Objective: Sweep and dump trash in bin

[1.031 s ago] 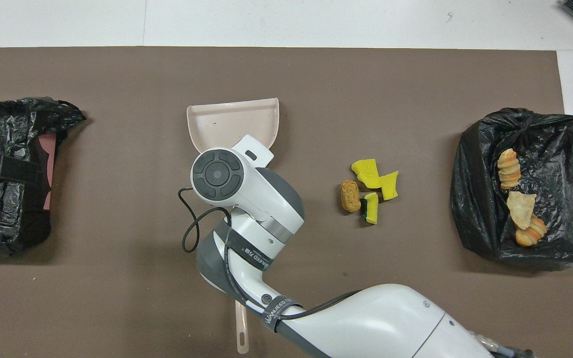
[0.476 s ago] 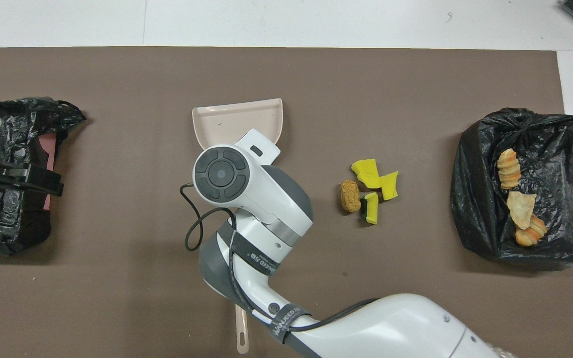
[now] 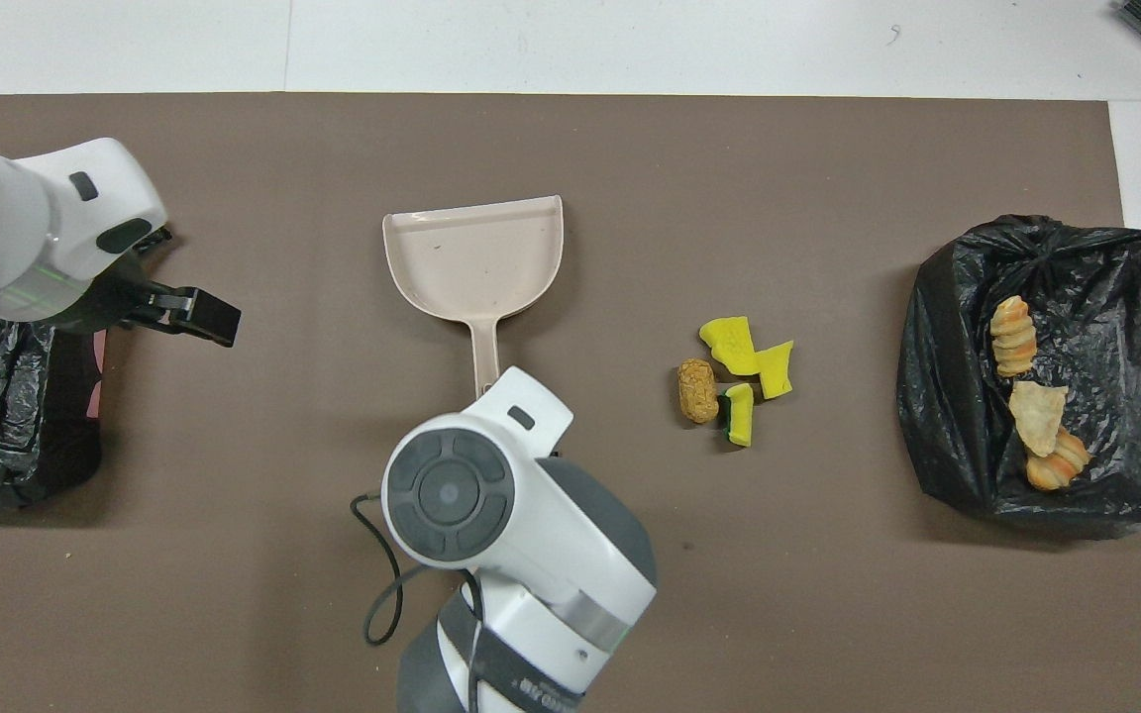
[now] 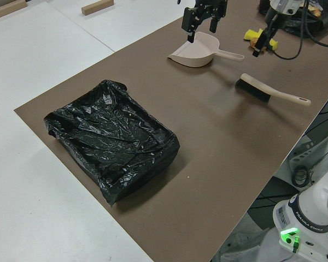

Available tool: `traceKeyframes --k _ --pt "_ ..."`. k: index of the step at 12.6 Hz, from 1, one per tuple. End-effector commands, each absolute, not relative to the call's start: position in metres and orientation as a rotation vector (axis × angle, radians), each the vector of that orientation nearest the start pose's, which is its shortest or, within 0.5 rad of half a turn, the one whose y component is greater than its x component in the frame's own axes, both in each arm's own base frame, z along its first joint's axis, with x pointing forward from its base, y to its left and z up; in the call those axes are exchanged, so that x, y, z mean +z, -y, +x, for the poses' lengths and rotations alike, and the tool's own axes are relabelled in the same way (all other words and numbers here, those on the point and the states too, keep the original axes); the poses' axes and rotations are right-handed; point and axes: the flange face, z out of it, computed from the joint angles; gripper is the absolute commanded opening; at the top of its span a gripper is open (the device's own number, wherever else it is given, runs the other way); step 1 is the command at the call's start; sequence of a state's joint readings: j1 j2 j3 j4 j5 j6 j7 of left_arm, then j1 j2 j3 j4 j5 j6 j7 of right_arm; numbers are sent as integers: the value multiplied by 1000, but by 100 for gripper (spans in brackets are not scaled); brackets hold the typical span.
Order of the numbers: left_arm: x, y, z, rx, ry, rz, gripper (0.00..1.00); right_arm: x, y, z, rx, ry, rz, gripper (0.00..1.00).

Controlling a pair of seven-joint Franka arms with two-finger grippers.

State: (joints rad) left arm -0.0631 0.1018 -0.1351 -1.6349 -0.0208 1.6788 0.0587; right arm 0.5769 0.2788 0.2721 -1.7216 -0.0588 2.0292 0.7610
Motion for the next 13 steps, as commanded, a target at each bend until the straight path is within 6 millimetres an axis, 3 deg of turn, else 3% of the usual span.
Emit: traceKeyframes --k 1,2,6,8,10,13 --pt "518 145 593 59 -464 -3136 100 412 -465 361 19 212 -3077 100" --pt "504 154 599 57 -473 -3138 100 400 -471 336 36 242 -3070 100" --pt "451 229 599 39 -333 -3163 100 350 -470 295 57 314 -3077 100" --pt "427 265 595 16 -186 -3186 100 341 -469 288 72 329 -3085 100" --pt "409 305 578 -4 -90 -3199 100 340 -471 289 52 324 -3068 99" --pt "385 345 556 49 54 -3188 100 342 -478 283 101 267 -3021 80"
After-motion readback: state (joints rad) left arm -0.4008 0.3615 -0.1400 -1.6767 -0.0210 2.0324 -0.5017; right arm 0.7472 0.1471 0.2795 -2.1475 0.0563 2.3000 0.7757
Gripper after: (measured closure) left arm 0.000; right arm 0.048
